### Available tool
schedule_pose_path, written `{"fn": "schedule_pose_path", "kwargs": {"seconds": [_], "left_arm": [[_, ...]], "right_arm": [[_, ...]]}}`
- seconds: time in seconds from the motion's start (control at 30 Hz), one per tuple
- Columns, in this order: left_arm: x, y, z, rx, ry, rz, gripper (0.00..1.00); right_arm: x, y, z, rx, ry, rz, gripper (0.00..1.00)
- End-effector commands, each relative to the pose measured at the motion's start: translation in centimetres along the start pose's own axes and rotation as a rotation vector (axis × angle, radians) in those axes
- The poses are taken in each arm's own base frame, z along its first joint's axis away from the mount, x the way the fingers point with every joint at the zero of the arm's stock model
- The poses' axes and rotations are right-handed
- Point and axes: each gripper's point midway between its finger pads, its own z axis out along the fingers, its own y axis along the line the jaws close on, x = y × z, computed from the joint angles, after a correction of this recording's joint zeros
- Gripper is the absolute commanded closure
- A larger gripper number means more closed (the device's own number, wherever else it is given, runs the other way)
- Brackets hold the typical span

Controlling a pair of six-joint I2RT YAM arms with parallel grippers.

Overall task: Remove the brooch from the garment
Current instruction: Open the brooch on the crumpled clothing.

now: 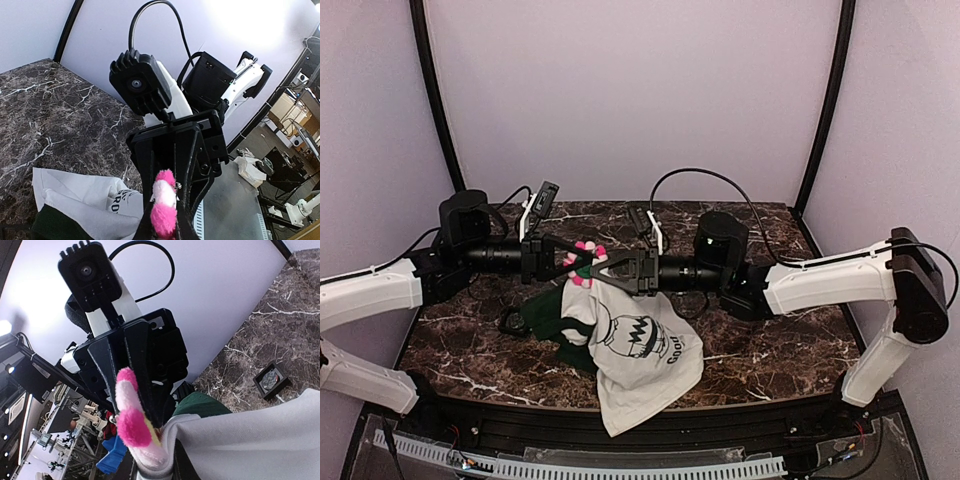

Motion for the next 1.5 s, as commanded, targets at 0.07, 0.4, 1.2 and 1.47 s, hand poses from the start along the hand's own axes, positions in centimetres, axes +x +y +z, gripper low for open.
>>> {"fn": "schedule_pose_path", "kwargs": {"seconds": [0.07, 0.4, 1.2, 1.47], "left_arm": [[1.0, -3.4, 0.4, 0.129, 0.05, 0.089, 0.99], [2.4, -4.2, 0.9, 0.121, 0.104, 0.13, 0.99], [4.8, -2.5, 2.6, 0.011, 0.194, 0.089, 0.99], [0.6, -1.3, 0.7, 0.075, 0.037, 0.028, 0.99]], "right_arm": [[-2.1, -6.2, -0.4, 0.178, -0.101, 0.242, 0.9], [-1.6, -10.2, -0.9, 0.231, -0.133, 0.43, 0.9], [-2.2, -4.4, -0.9, -0.002, 0.025, 0.118, 0.78], [-1.5, -1.6, -4.3, 0.016, 0.01, -0.068, 0.36]]}}
